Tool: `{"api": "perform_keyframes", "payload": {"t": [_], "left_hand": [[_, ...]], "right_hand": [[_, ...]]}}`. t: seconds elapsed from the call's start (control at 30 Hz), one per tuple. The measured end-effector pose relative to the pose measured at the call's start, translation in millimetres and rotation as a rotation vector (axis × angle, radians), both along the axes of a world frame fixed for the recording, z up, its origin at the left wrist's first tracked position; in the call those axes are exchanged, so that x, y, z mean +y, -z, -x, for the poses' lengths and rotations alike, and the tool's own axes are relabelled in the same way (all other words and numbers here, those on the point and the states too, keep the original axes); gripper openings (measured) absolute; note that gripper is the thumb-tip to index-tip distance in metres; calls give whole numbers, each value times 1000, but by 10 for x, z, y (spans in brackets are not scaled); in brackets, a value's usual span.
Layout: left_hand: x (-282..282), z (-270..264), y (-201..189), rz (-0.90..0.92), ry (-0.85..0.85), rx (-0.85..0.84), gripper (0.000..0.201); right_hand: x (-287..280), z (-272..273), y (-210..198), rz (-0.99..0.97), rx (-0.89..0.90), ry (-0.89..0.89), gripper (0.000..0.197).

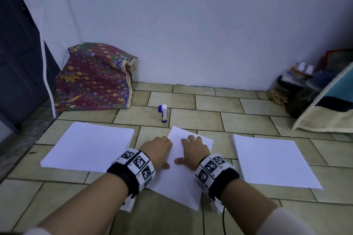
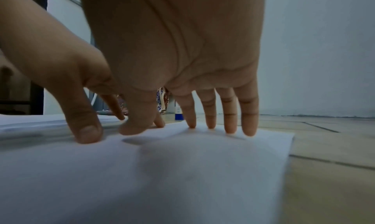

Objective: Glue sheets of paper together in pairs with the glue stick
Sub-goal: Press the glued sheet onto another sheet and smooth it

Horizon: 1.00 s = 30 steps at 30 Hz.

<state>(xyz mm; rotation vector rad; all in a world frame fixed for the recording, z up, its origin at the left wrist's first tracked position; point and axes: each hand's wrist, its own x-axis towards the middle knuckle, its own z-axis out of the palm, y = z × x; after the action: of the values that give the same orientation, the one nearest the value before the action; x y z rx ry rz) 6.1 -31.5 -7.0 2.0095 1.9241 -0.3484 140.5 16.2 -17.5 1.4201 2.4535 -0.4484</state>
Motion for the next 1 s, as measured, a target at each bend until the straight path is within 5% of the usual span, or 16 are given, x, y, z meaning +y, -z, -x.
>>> {"api": "perform_keyframes", "payload": {"t": [0.17, 0.33, 0.6, 0.8, 1.0], "left_hand": [[-46, 20, 6, -58, -59, 13, 74], [-10, 105, 109, 64, -204, -18, 120], [-5, 177, 221, 92, -200, 5, 125], [-29, 190, 220, 67, -203, 89, 123], [-48, 185, 205, 84, -216, 75, 123]], "right_hand": [[0, 101, 53, -4, 62, -60, 80], [83, 194, -5, 15, 21, -133, 86], [155, 383, -51, 118, -23, -336, 107], [321, 40, -43, 170, 143, -130, 92], [531, -351, -146, 157, 107, 70, 61]]}}
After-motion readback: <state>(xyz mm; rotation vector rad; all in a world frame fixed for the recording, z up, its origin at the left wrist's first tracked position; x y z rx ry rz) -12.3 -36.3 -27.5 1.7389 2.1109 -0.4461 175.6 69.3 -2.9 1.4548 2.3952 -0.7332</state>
